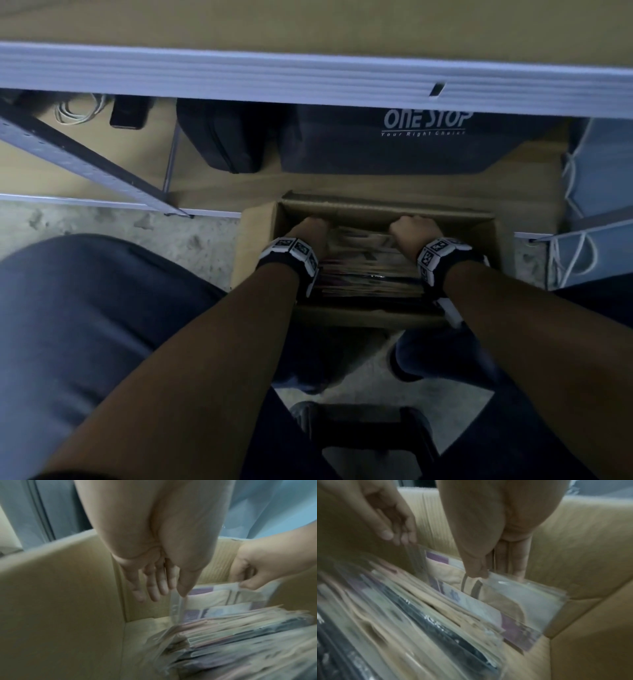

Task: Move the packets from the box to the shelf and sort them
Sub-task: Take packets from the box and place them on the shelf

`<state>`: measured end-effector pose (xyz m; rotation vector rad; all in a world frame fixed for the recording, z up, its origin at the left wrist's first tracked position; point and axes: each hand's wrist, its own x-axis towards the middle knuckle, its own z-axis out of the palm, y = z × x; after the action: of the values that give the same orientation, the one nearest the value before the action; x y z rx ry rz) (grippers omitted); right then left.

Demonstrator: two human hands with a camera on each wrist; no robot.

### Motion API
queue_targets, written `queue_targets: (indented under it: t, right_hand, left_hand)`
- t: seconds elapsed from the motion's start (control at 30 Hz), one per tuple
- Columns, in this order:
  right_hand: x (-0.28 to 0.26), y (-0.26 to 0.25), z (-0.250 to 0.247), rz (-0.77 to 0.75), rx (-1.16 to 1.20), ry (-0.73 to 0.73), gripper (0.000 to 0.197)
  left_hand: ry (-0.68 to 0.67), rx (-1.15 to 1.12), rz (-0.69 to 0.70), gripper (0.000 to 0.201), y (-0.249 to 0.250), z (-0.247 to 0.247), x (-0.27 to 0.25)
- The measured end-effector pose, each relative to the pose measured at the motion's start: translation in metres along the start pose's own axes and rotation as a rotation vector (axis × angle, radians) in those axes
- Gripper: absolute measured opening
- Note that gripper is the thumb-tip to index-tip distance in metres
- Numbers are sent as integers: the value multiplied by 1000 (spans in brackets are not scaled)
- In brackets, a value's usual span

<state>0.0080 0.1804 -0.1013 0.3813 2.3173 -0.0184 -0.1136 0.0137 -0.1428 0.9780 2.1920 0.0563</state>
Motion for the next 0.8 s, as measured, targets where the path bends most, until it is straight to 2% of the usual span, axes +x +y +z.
queue_targets:
  t: [0.13,0.3,0.4,0.53,0.63,0.8]
  right_hand:
    - [-19,12,-4,46,10,30,22]
    - [-47,35,-8,145,79,93,22]
    - [-67,49,-11,187,170,150,20]
    - [-91,60,-16,214,322,214,23]
    - [-102,66,-18,253,418,269,27]
    - [-105,80,-19,283,508,393,20]
  left_hand:
    - [33,20,-20,51,9,-6,-4]
    - [23,26,-19,38,19,-14,-4]
    - [-40,87,-40,34,29,-14,0]
    - [-140,144,29,34,37,8,22]
    - [-180,178,52,28,61,7,15]
    - [-220,250,43,37,70,23,30]
